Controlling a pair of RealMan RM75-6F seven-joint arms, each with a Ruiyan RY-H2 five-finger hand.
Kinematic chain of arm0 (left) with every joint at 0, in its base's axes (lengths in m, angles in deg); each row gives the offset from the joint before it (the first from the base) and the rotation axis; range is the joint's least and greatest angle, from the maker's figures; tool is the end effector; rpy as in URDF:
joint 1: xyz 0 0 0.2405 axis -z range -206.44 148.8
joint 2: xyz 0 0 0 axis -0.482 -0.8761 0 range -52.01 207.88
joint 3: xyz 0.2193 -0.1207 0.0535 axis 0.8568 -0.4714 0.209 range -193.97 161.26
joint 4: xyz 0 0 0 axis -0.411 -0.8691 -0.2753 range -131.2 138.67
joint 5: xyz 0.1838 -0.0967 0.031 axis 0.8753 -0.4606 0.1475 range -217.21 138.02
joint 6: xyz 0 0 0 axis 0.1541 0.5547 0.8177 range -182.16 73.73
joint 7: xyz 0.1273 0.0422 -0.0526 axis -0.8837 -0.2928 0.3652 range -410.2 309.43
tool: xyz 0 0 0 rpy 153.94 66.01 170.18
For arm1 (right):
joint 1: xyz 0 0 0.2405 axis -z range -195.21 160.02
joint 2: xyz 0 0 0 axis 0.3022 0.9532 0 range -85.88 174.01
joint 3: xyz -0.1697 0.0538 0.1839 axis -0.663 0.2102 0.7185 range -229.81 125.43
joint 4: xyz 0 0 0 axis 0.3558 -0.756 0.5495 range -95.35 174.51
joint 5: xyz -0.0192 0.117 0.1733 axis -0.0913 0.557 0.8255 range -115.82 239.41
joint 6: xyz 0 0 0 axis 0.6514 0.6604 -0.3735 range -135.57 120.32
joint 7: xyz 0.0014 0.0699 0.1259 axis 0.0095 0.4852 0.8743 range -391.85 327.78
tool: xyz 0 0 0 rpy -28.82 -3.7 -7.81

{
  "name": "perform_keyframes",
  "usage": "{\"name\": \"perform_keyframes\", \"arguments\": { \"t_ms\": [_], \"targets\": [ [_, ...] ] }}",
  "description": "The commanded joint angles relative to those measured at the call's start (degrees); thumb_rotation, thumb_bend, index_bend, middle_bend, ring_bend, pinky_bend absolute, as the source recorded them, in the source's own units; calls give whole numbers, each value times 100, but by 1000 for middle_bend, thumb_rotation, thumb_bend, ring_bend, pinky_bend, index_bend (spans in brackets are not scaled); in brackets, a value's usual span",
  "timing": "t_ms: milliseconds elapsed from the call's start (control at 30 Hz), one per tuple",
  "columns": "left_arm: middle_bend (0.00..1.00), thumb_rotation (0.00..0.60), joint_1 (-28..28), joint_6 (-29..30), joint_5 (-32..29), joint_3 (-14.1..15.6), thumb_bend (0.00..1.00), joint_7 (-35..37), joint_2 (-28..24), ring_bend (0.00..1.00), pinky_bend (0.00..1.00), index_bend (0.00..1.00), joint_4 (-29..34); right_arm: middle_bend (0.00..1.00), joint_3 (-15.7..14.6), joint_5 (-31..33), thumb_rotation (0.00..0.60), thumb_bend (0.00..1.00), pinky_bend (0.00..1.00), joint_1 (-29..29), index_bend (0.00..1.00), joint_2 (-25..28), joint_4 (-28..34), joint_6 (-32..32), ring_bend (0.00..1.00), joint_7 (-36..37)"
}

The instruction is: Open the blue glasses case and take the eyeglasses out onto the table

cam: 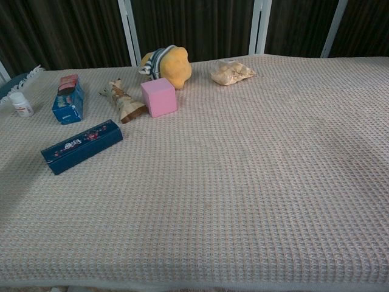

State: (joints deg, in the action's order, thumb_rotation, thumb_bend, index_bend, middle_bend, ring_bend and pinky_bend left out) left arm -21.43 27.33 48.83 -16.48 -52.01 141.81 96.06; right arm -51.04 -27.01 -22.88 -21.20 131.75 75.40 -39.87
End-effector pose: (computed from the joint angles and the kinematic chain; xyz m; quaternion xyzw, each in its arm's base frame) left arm -0.3054 0.1838 0.1436 -0.6425 -0.3846 -0.3657 0.5527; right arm -0.3064 -0.1764 0.1413 0.6458 -0.3548 0.3457 0.5809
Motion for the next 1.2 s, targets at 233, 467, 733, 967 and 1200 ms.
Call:
{"name": "perform_keyframes", "arguments": {
  "t_ms": [233, 467, 733, 967, 1200],
  "targets": [
    [12, 600, 92, -103, 106, 28, 397, 27, 166, 0, 0, 13, -88, 0, -18, 1, 600, 203, 0, -3, 0, 7, 7, -30, 0, -44],
    [70, 600, 452, -180, 283, -197, 382, 881, 1174, 4, 10, 97, -826, 0, 1, 61, 600, 203, 0, 44, 0, 48, 3, 22, 0, 18],
    [126, 600, 961, -859, -105, -463, 395, 484, 1890, 55, 48, 153, -970, 0, 9, 76, 600, 203, 0, 29, 0, 73, 5, -16, 0, 97],
    [124, 600, 1272, -1278, -794, -763, 393, -545, 2418, 56, 48, 191, -1175, 0, 24, 117, 600, 203, 0, 7, 0, 101, -1, -70, 0, 146],
    [124, 600, 1420, -1478, -1293, -923, 395, -868, 2799, 55, 48, 276, -1583, 0, 30, 127, 600, 203, 0, 23, 0, 123, -3, -45, 0, 192]
  ]
}}
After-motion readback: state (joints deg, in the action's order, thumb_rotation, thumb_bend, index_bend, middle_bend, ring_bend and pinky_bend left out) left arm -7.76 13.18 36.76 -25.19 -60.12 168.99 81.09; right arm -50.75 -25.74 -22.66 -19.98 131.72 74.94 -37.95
